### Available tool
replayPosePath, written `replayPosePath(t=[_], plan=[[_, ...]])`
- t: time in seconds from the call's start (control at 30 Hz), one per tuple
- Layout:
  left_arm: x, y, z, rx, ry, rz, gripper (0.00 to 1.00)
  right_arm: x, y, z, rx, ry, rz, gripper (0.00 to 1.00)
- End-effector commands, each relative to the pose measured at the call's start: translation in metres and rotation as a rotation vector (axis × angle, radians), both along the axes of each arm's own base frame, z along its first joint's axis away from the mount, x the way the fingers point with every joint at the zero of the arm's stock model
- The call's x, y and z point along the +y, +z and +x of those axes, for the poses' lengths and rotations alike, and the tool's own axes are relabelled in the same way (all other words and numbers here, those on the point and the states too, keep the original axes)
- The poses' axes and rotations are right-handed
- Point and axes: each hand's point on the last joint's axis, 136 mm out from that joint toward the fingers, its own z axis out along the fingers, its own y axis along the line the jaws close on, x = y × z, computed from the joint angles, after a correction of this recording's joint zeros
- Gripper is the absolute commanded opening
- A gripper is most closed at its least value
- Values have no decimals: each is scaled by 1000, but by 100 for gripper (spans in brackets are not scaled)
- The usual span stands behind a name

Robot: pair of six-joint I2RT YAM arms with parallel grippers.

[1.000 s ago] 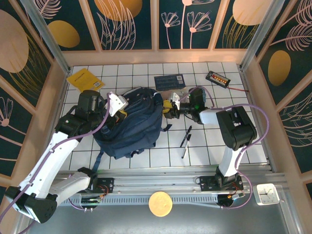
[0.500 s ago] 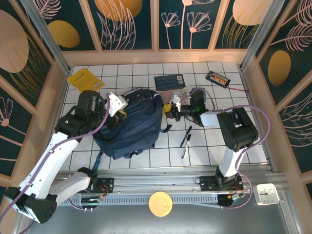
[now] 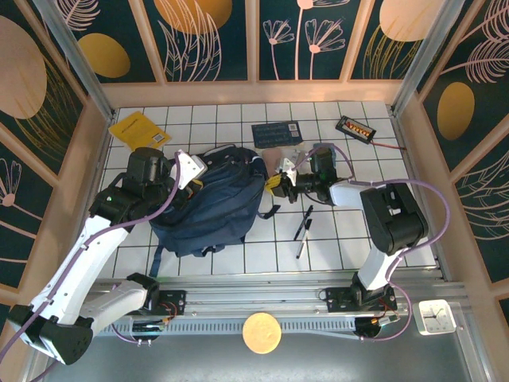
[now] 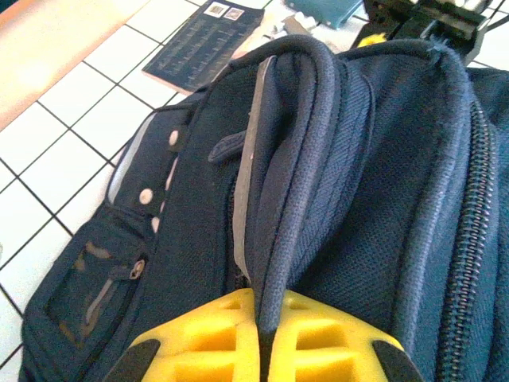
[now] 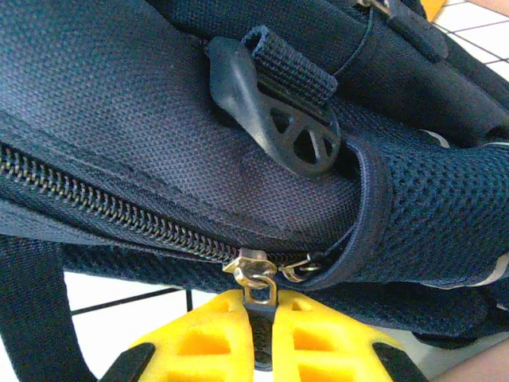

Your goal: Pack the student bag

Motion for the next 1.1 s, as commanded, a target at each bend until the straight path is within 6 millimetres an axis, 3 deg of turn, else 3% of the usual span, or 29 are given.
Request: replayPosePath(t=[0.0, 0.3, 0.4, 0.53, 0.8, 0.97, 1.07], plan=[[10, 22, 21, -120, 71, 18, 0, -2, 12, -5, -17, 18, -32, 0], [18, 16, 36, -126, 158, 33, 0, -3, 13, 1, 94, -55, -142, 0], [16, 21, 41, -132, 184, -17, 0, 6, 6, 1, 168, -78, -220, 0], [12, 9, 49, -98, 217, -14, 0, 23, 6, -8, 277, -88, -303, 0], [14, -15, 58, -115, 284, 128, 0, 47, 35, -43, 300, 32, -350, 0], [20, -17, 66, -94, 364, 119, 0, 41, 29, -67, 307, 70, -437, 0], [12, -23, 69, -38, 369, 92, 0, 36, 33, -76, 308, 52, -469, 0]])
